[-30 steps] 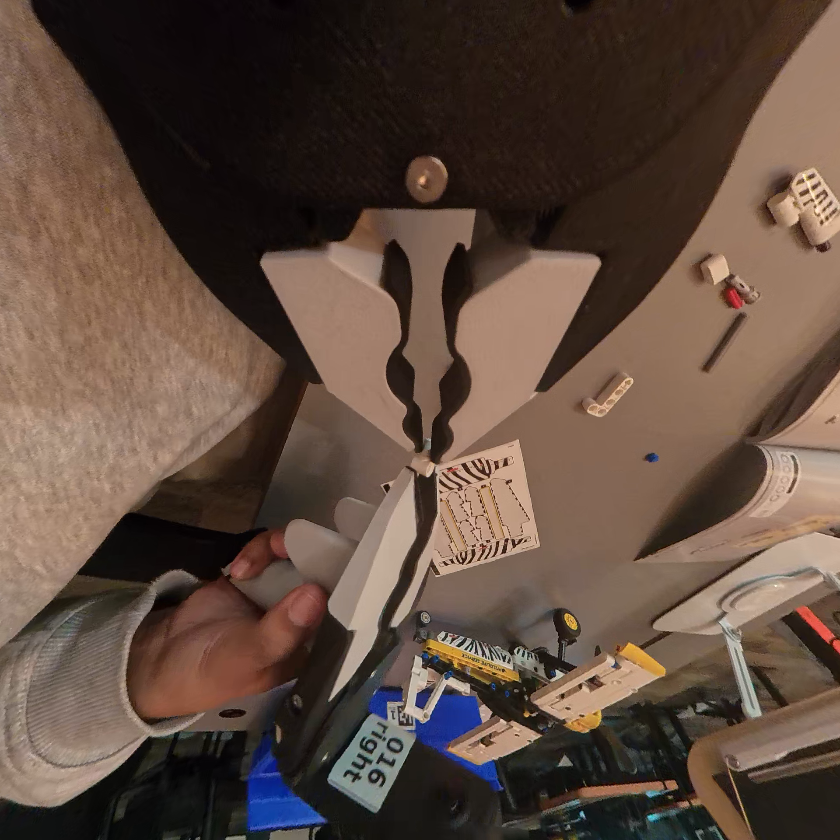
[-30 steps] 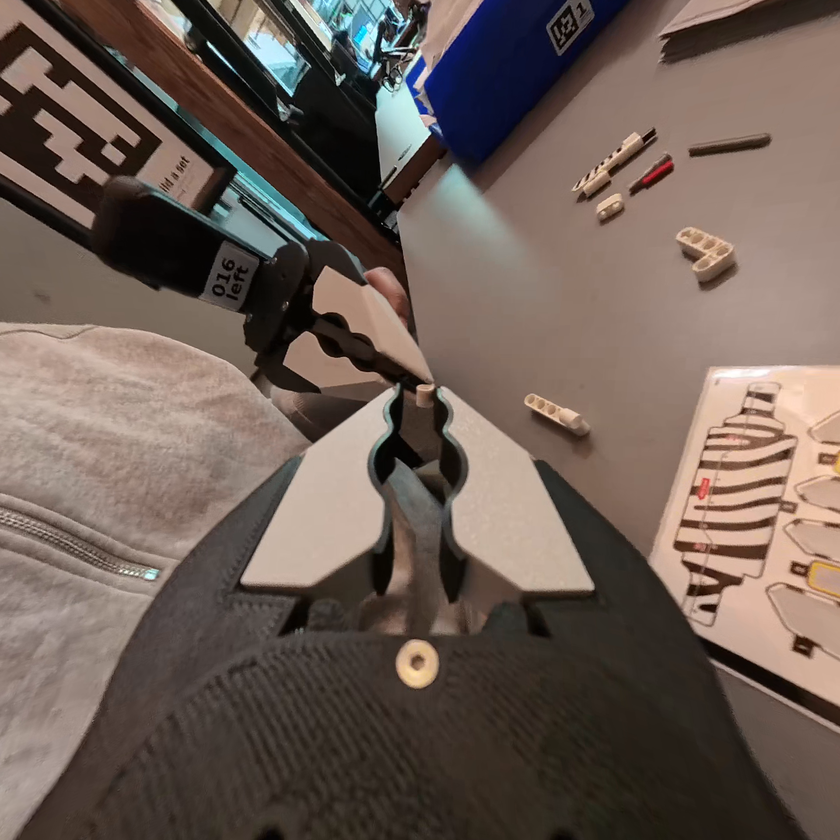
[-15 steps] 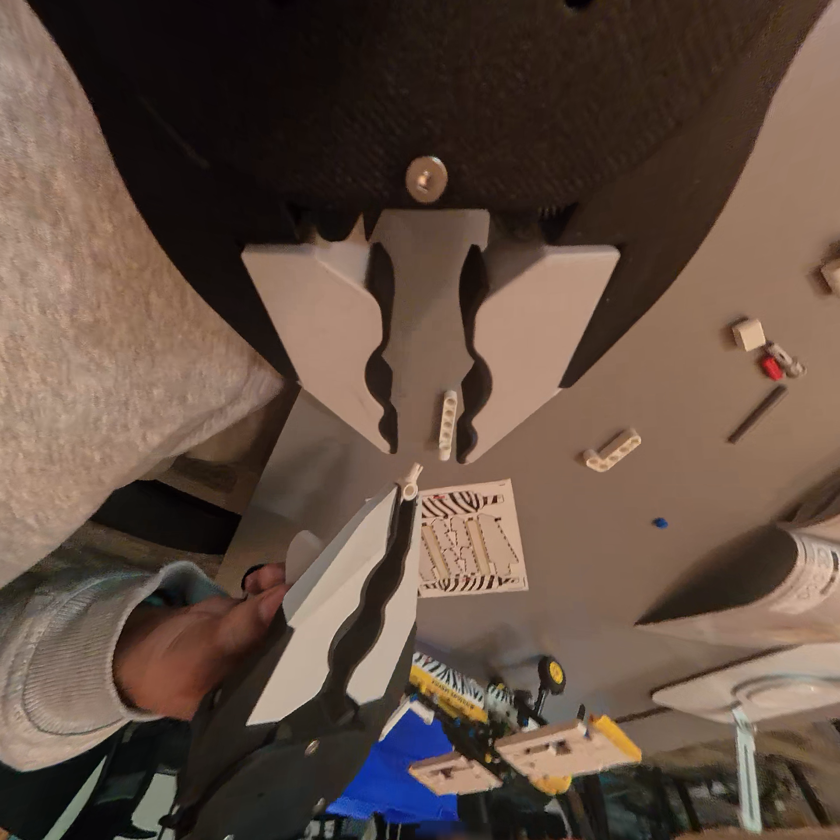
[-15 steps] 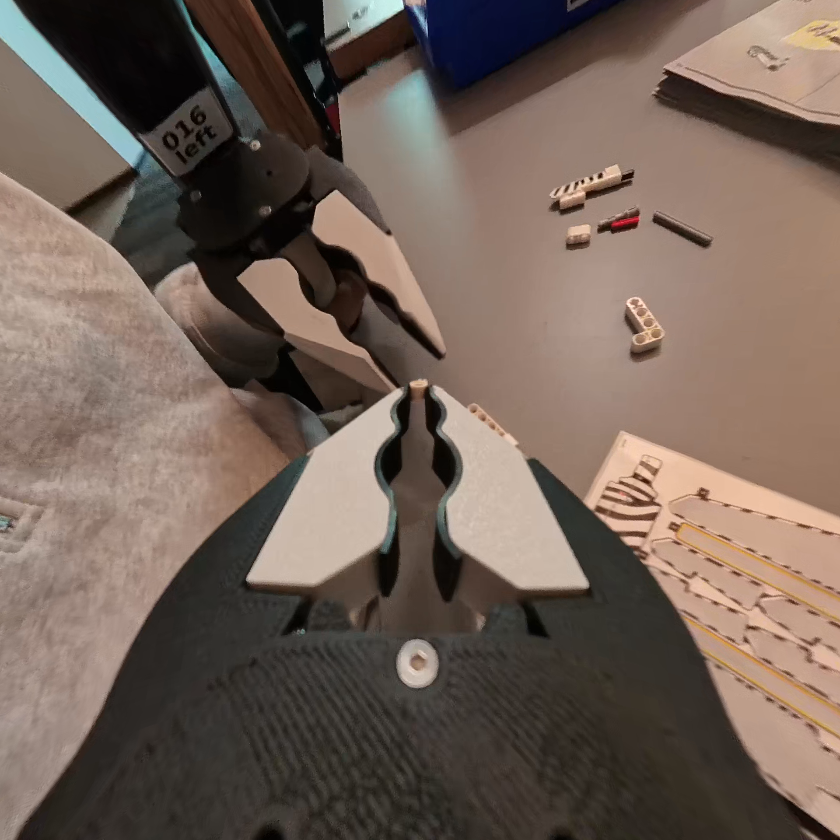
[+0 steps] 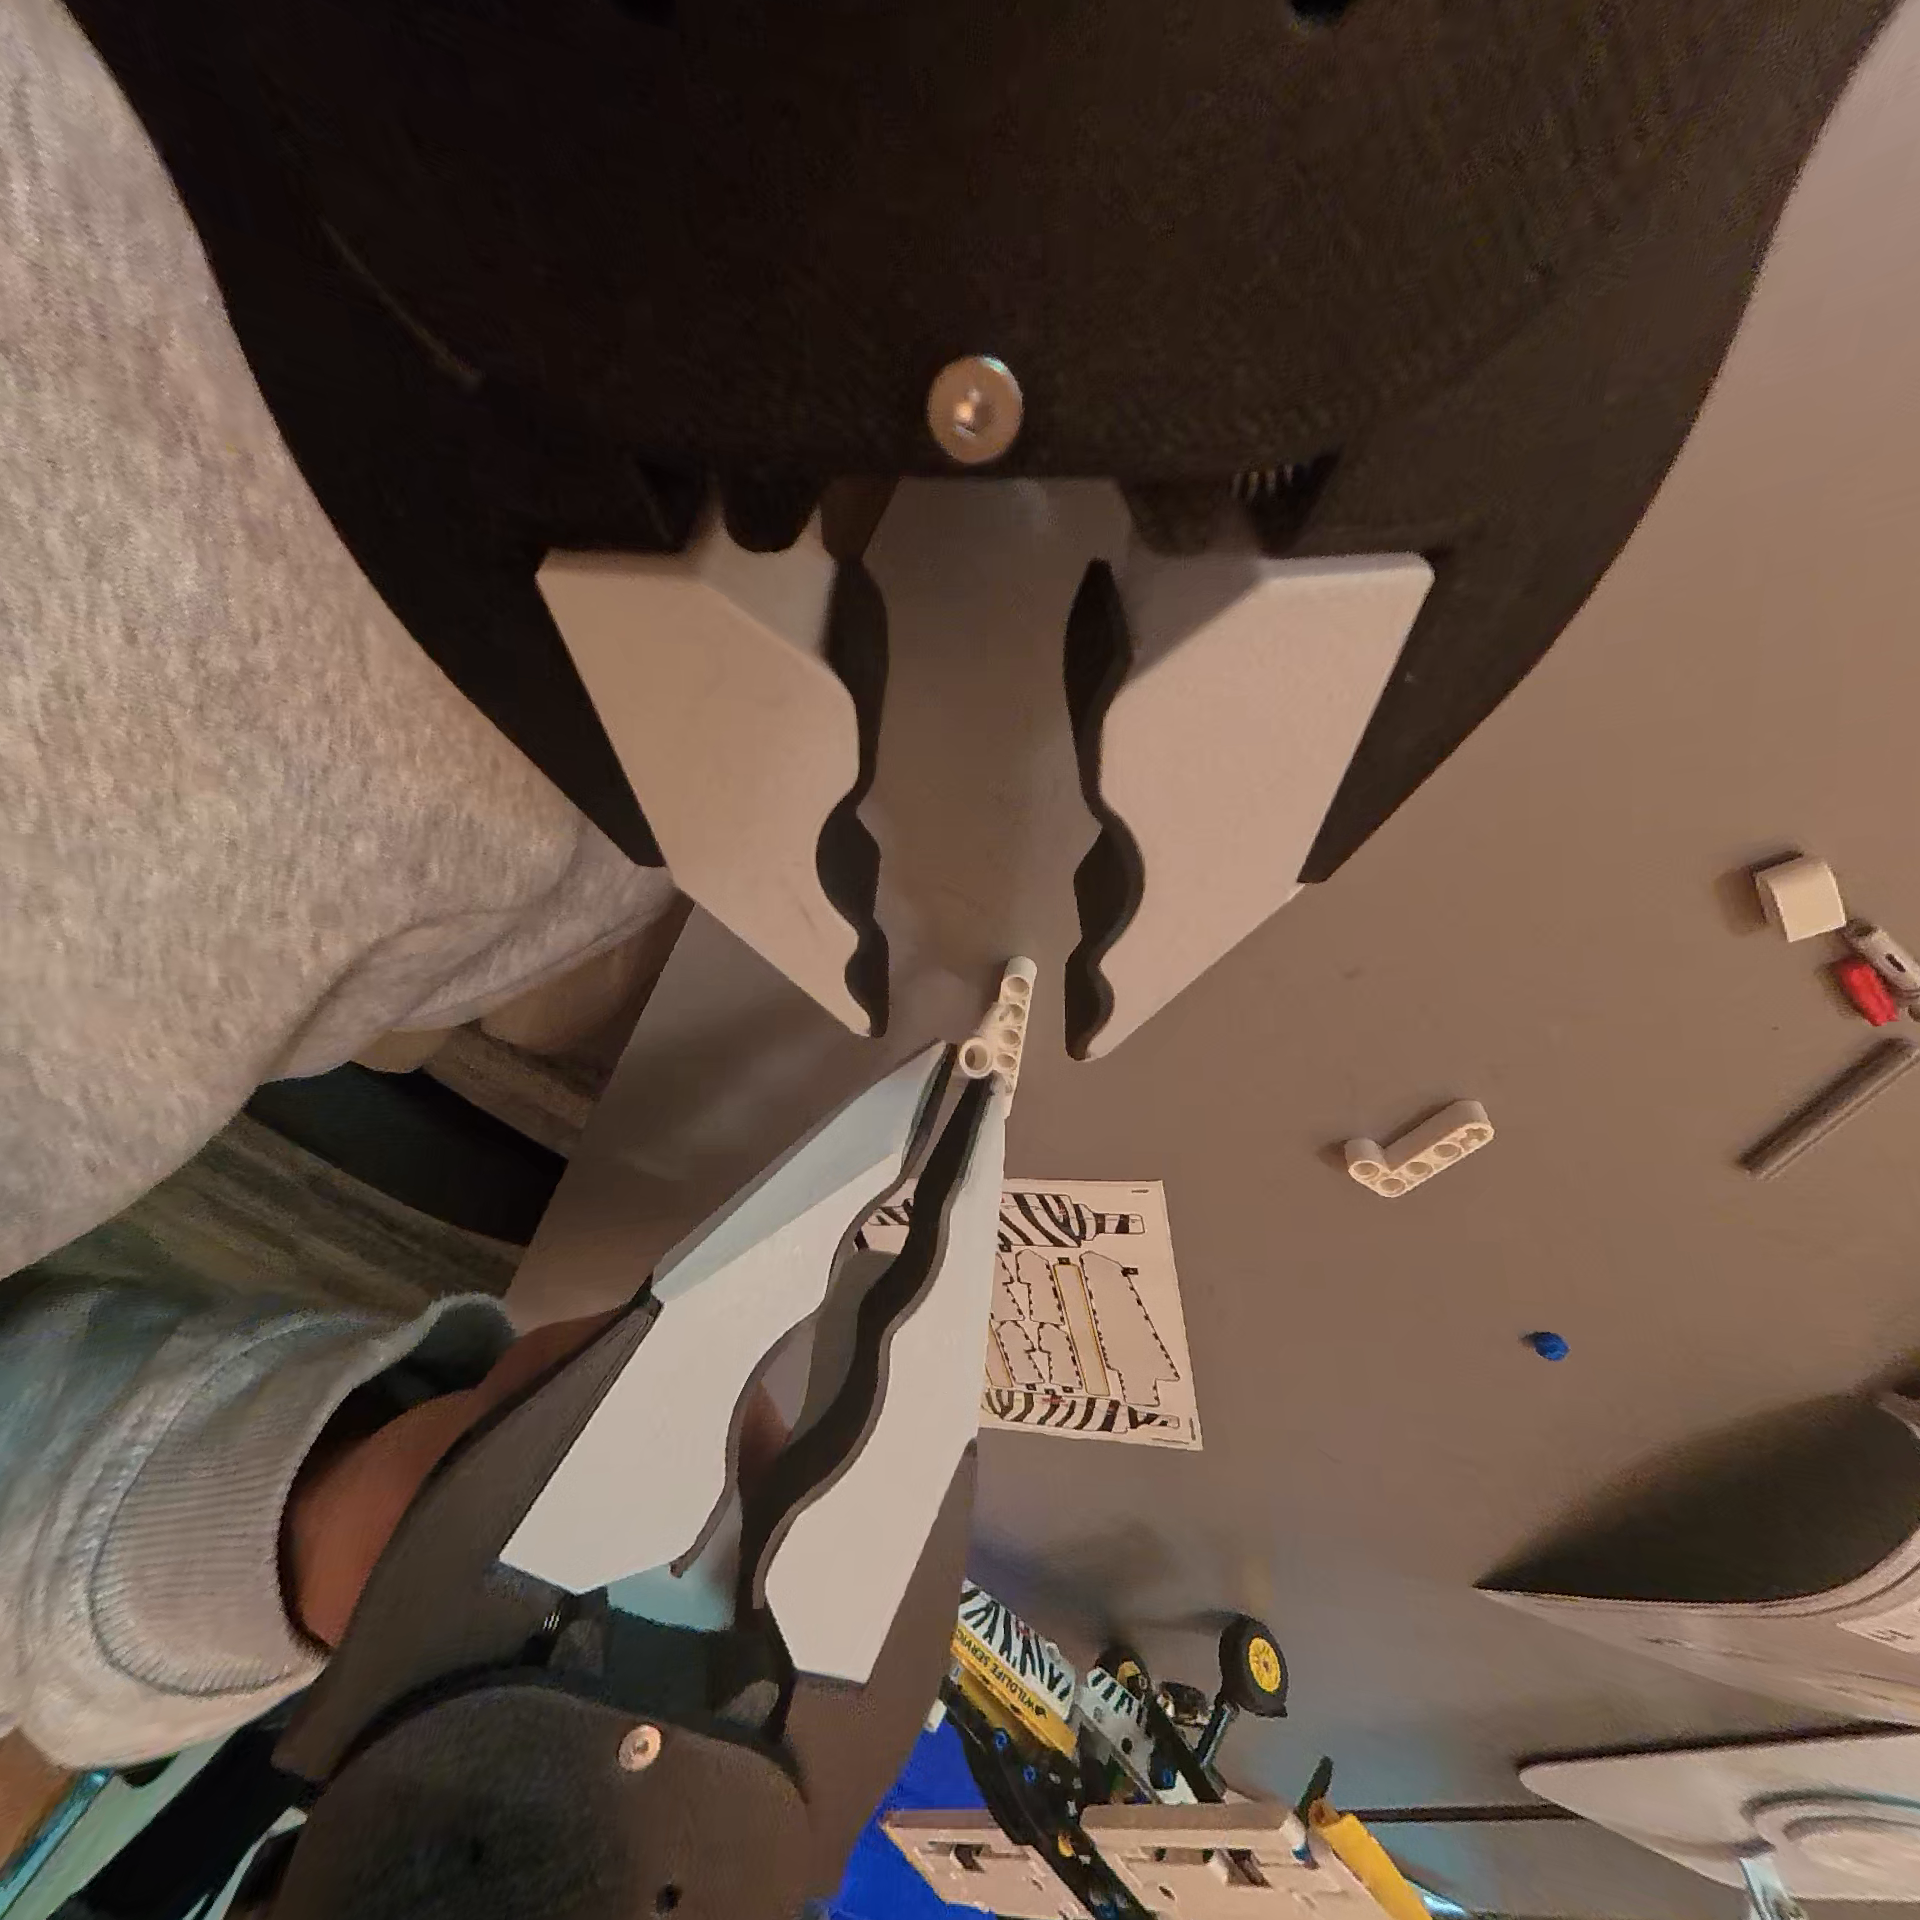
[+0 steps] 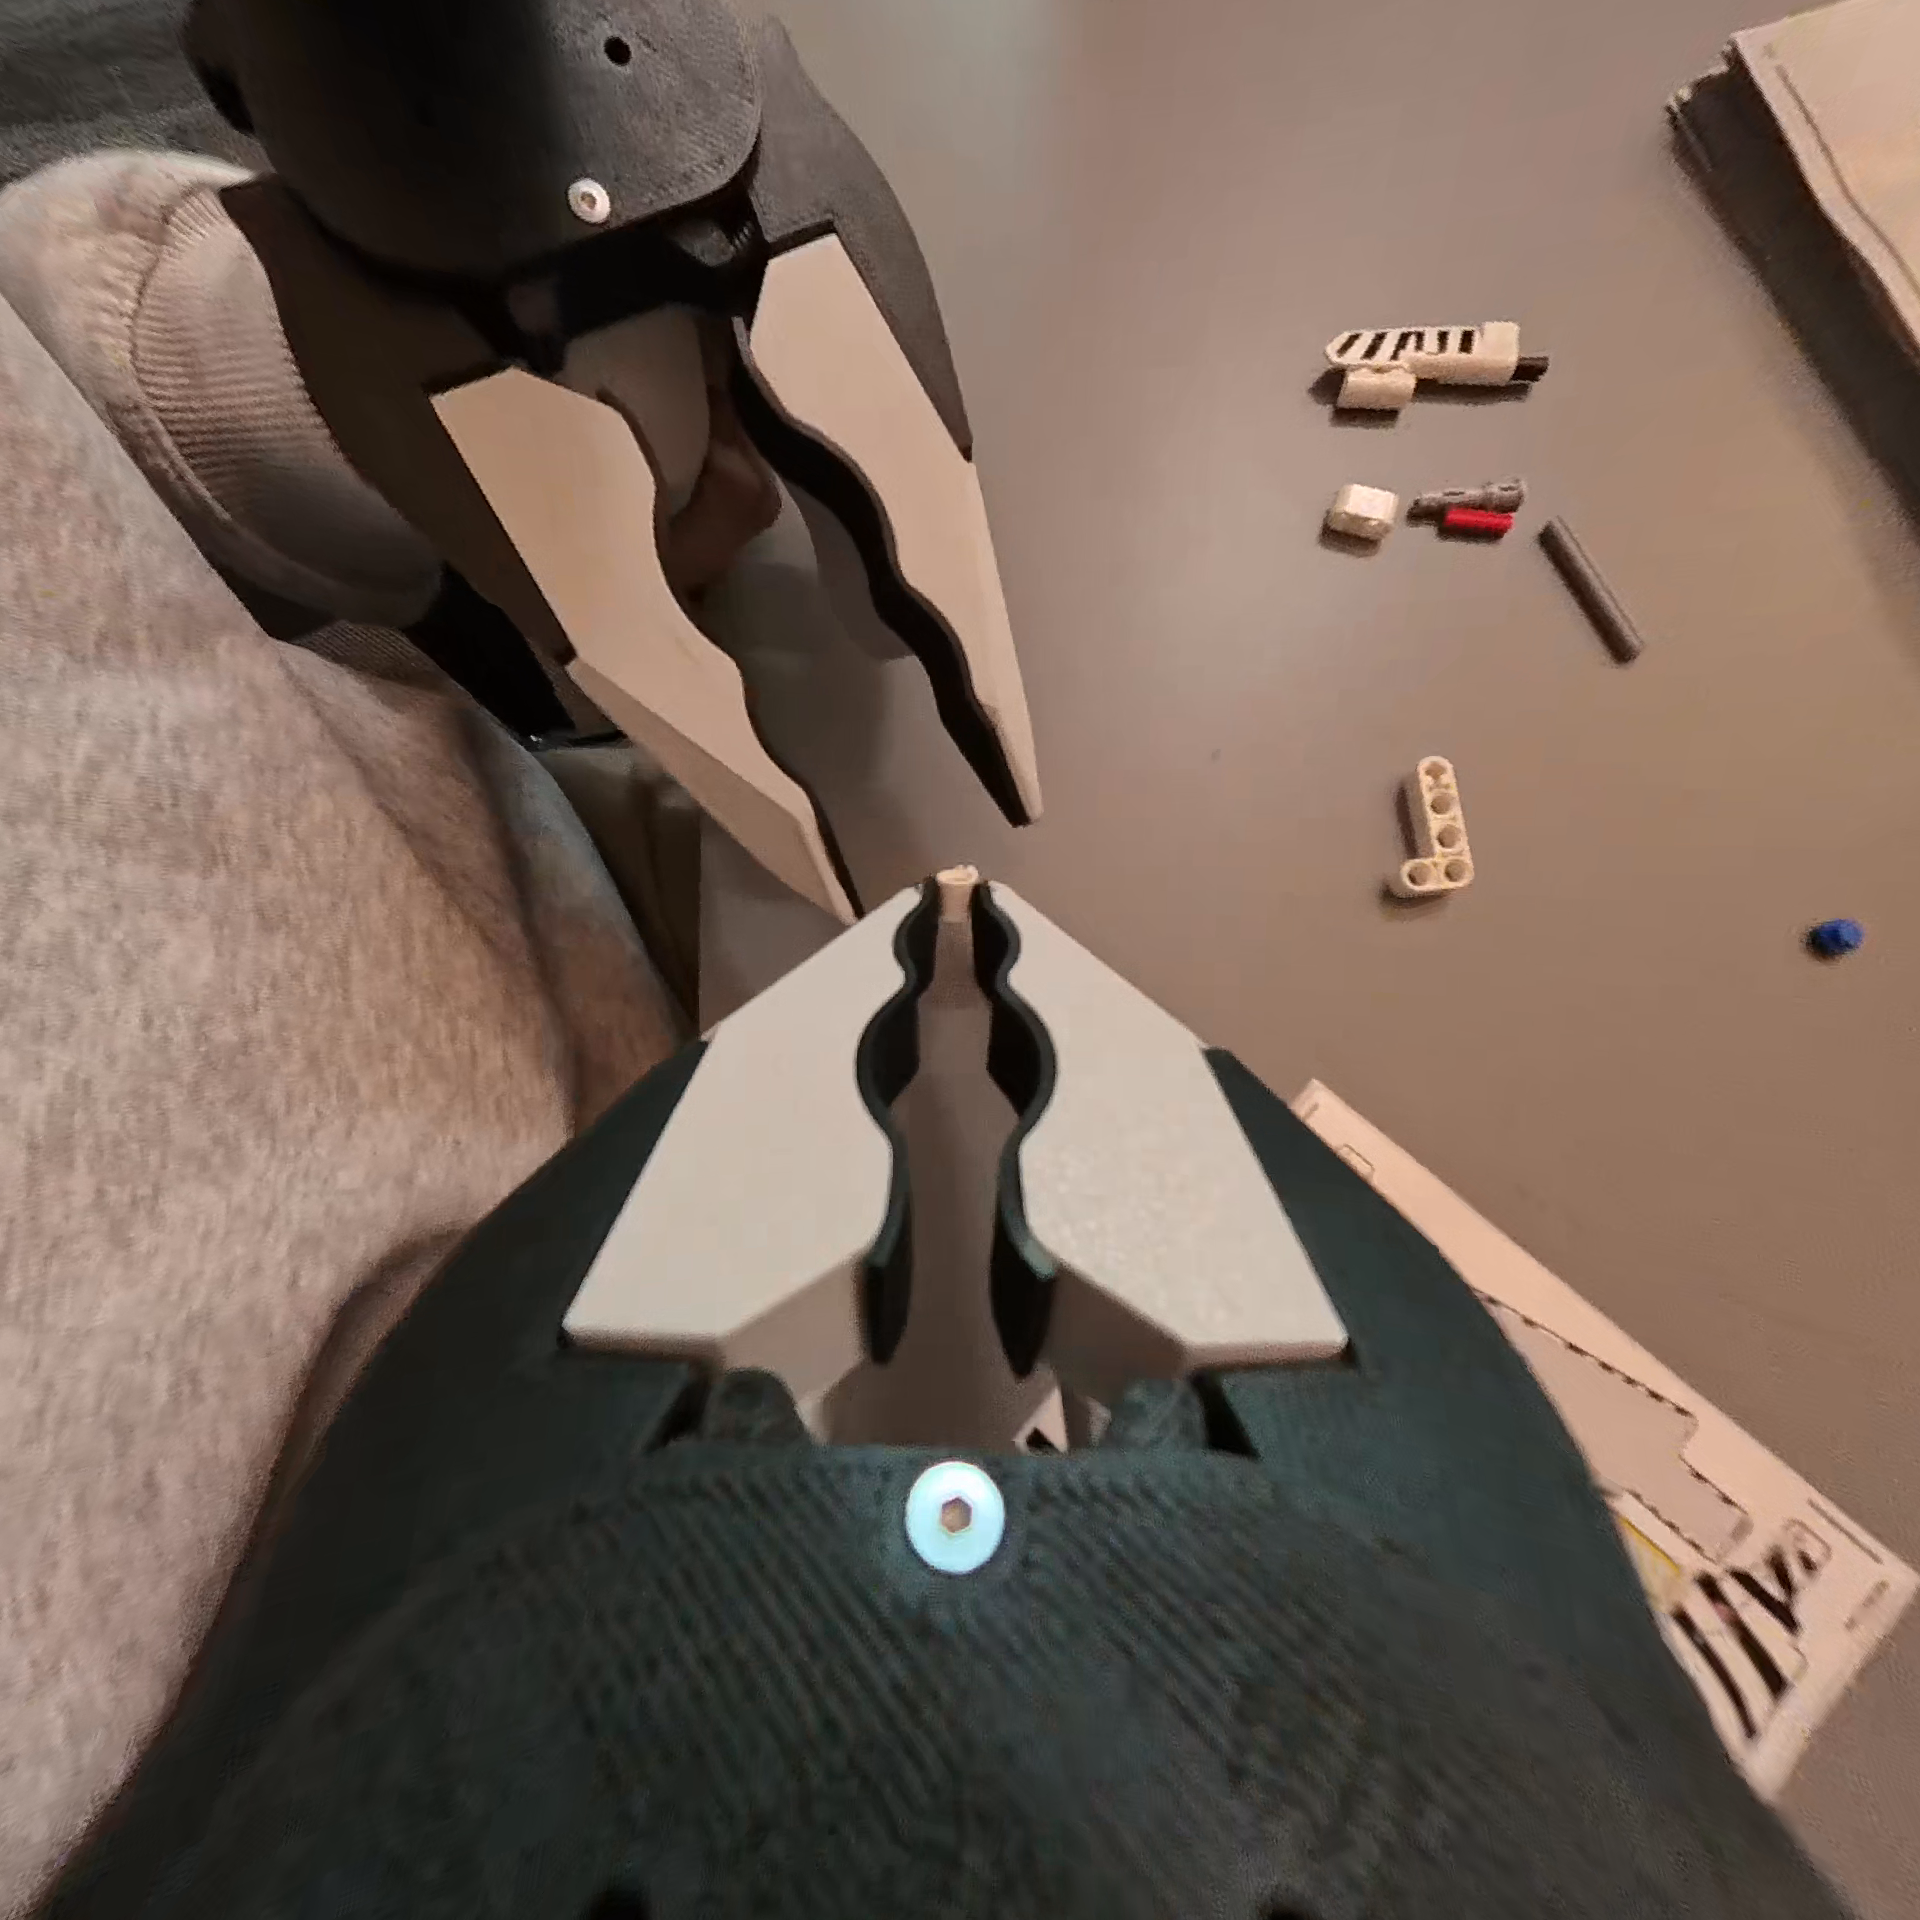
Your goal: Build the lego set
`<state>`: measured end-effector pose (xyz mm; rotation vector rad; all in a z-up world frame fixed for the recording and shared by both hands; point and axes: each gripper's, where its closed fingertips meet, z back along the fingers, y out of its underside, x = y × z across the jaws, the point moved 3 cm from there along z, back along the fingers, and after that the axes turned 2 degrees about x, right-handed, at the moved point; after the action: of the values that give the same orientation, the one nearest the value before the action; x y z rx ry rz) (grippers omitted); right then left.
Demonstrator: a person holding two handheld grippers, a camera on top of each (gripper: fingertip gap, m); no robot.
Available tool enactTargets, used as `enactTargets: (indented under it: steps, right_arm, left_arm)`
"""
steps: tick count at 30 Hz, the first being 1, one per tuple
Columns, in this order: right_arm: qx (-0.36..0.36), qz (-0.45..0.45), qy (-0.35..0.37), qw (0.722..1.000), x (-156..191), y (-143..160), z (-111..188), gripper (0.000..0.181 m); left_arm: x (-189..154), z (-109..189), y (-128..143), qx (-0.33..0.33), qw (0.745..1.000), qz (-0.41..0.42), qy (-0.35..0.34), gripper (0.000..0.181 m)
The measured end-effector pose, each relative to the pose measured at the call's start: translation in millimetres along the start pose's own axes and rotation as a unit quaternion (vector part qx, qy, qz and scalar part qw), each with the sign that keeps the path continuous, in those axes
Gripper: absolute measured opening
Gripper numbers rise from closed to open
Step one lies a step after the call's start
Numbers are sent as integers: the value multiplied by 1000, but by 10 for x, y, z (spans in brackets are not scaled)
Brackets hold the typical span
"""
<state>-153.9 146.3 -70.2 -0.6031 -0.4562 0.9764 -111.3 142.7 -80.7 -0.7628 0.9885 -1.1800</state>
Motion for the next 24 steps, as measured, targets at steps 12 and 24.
enactTargets:
  steps: [12,24]
  right_arm:
    - [-18,-29,-13,999,61,87,36,6]
    - [-60,-66,-20,996,71,172,78,5]
  left_arm:
    - [45,1,5,1,999,35,16,29]
    - [79,31,-27,-17,998,59,25,23]
